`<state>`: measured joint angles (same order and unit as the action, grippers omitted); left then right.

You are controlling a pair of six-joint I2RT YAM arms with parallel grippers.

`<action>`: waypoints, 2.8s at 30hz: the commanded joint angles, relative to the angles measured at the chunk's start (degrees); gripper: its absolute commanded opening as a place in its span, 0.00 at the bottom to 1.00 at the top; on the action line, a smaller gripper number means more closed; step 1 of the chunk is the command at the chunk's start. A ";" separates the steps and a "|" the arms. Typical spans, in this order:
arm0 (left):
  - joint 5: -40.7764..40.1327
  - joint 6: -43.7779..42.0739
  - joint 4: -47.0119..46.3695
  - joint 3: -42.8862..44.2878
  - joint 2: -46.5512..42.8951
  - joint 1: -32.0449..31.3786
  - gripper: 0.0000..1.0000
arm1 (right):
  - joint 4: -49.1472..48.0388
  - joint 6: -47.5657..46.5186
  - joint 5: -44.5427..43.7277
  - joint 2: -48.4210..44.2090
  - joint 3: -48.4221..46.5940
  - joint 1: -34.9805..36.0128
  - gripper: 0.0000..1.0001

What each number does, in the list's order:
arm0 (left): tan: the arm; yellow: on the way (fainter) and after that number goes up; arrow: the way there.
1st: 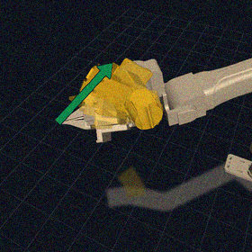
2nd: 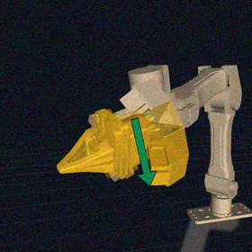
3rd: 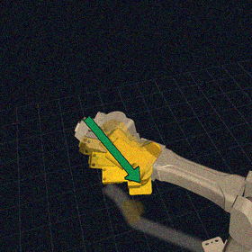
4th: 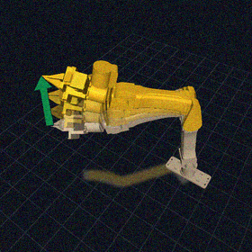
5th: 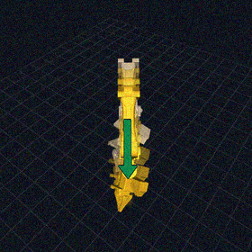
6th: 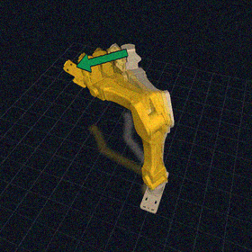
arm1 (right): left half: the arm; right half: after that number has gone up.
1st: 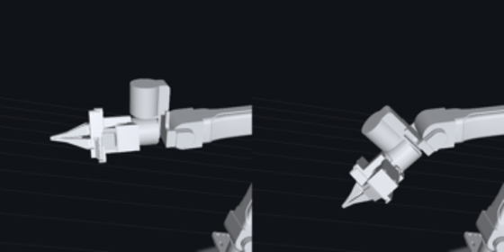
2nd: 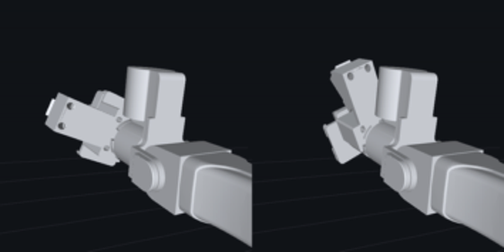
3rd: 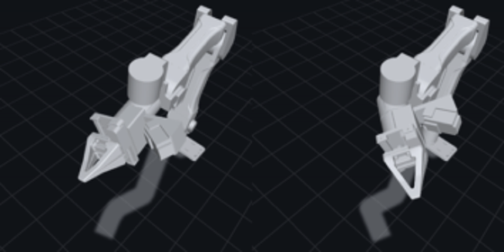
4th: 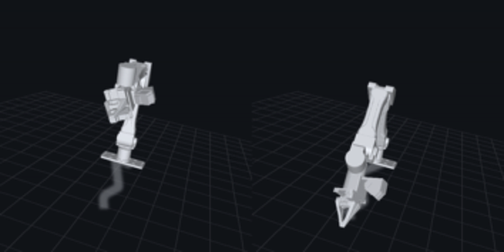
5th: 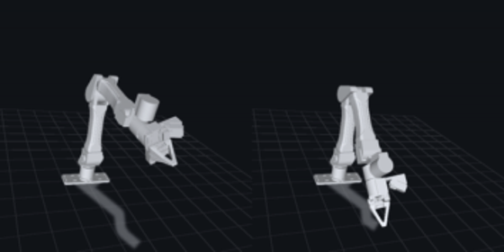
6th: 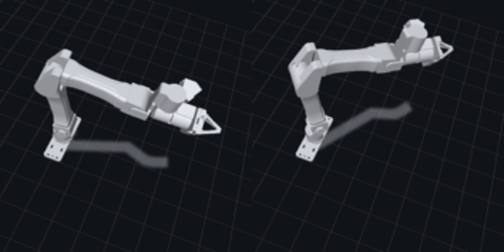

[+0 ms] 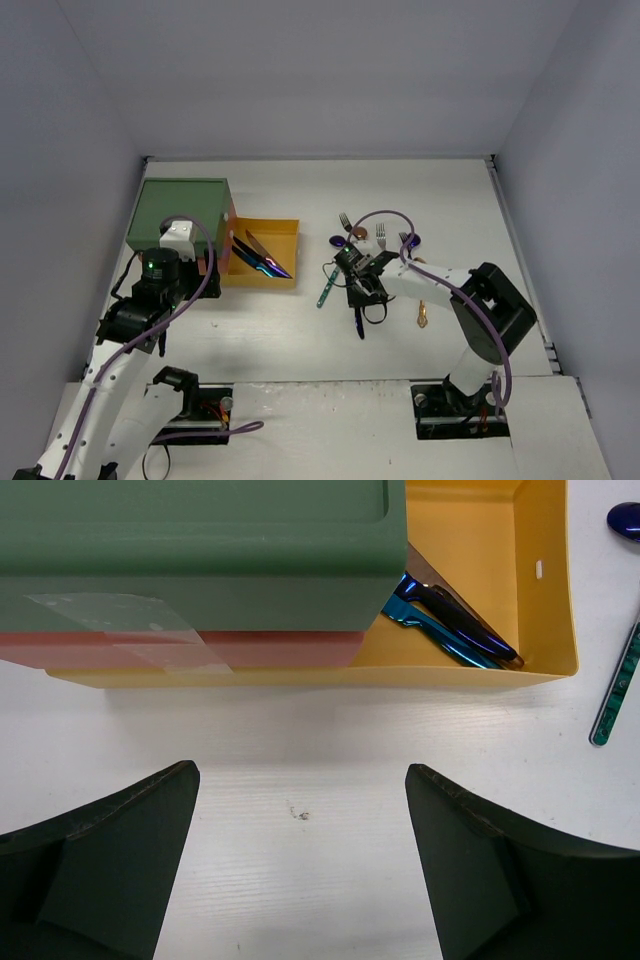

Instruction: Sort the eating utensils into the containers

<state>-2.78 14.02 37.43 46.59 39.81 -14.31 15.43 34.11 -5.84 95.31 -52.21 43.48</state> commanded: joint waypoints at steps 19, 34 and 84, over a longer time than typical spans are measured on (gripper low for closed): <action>0.05 0.66 -2.71 0.74 0.05 -0.20 0.82 | 19.33 -1.55 1.04 -22.66 -4.09 0.94 0.00; -0.07 0.48 -2.71 0.70 -0.31 -0.20 0.82 | 15.15 -21.94 6.20 -10.38 -33.85 2.48 0.00; -0.04 0.71 -2.89 1.26 0.11 -0.20 0.82 | -7.36 -31.53 14.15 24.95 -52.26 5.98 0.38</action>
<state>-2.79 14.00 37.43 46.59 40.02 -14.31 10.47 1.64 9.85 127.09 -102.28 49.19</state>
